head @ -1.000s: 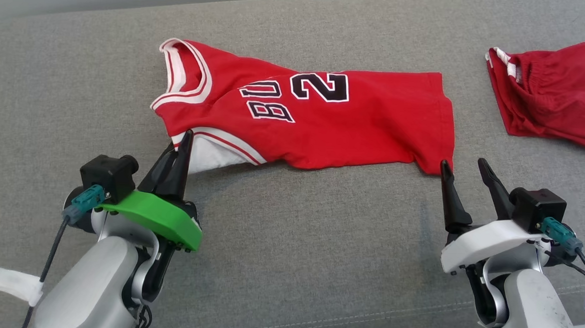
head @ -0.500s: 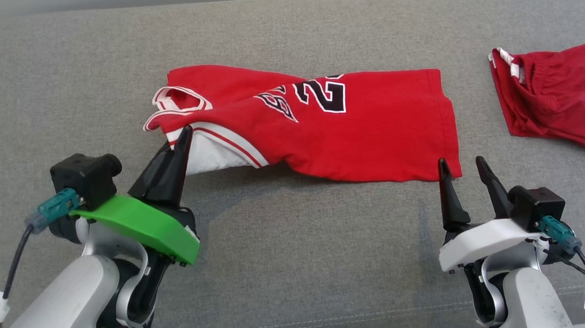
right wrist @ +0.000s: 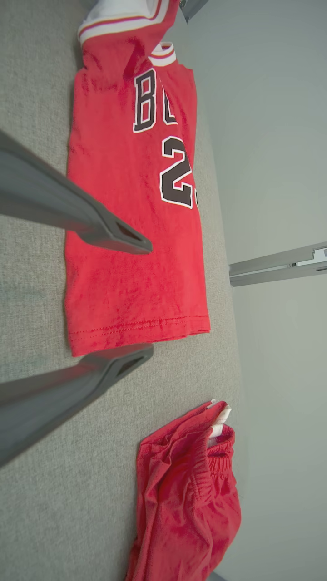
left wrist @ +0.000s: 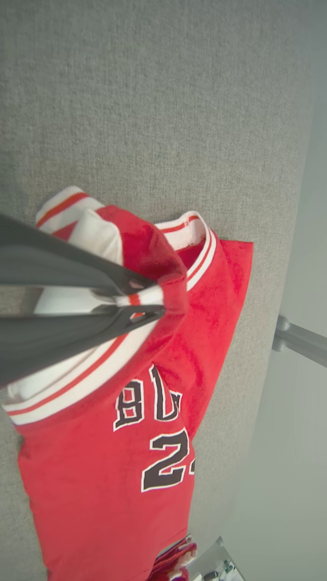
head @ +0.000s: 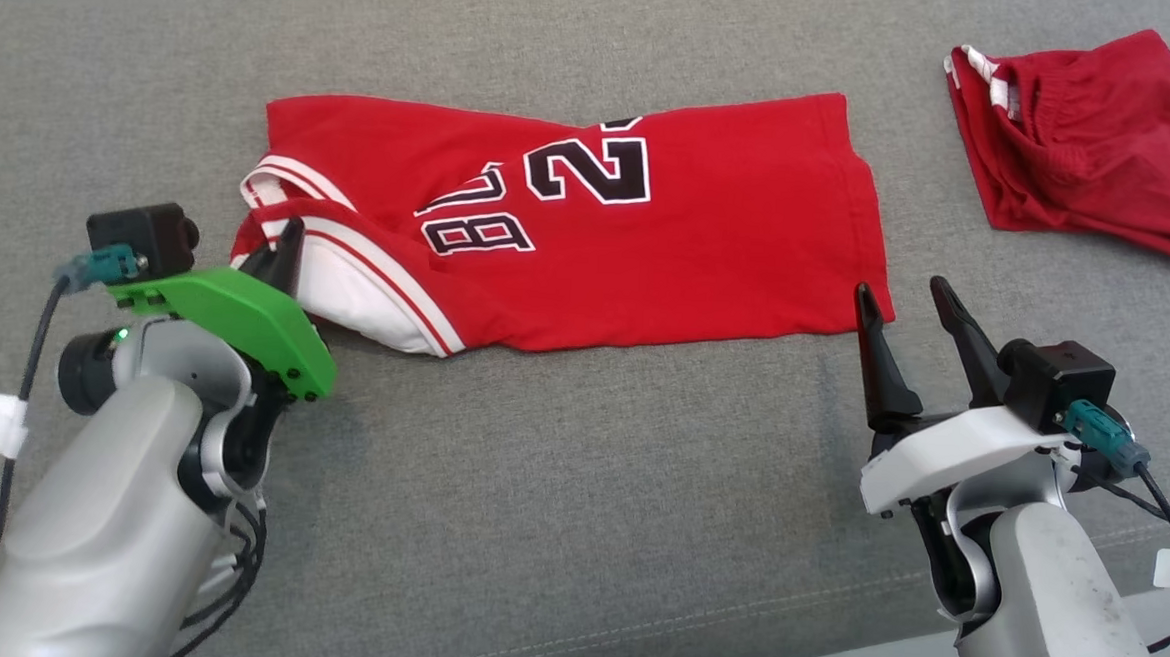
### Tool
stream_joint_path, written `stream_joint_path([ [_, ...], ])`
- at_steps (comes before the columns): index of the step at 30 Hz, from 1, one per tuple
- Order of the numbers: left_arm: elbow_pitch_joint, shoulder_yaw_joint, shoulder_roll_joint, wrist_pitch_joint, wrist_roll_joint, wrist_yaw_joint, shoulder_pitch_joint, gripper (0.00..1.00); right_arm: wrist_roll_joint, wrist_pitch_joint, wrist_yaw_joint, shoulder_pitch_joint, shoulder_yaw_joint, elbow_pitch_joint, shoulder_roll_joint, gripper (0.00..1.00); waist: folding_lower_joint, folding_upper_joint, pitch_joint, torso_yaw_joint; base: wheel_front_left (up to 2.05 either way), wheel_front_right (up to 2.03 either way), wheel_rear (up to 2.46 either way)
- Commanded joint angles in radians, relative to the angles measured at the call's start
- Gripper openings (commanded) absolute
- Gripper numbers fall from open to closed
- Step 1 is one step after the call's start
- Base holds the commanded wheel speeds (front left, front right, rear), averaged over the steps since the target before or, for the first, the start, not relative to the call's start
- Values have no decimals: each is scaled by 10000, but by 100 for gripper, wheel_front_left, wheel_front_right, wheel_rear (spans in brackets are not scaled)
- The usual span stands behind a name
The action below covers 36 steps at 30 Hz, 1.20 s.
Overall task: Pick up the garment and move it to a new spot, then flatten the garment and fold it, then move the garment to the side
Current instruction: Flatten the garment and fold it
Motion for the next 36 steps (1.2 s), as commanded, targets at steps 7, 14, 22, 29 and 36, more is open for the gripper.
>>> stream_joint_path([
  [7,2478,335,-282,-256,-44,-325,-1818,0,173,-181,-4,-297,91,114,-33,100,-1,0,701,-634,0,0,0],
  [14,3592,411,-496,-905,18,-859,-2511,100,110,-313,-4,-258,-34,258,-34,100,-1,0,709,-611,0,0,0],
  [22,3577,-139,-567,-1852,623,-1279,-2182,100,2,-277,-4,24,-166,480,-34,100,-1,0,45,94,0,0,0],
  [29,2646,-501,-702,-2165,713,-1200,-830,100,-15,-108,-4,290,-170,428,-39,100,-1,0,-497,676,0,0,0],
  [36,1842,-867,-863,-1871,626,-899,243,100,56,30,-4,423,-36,301,-36,100,-1,0,-587,736,0,0,0],
])
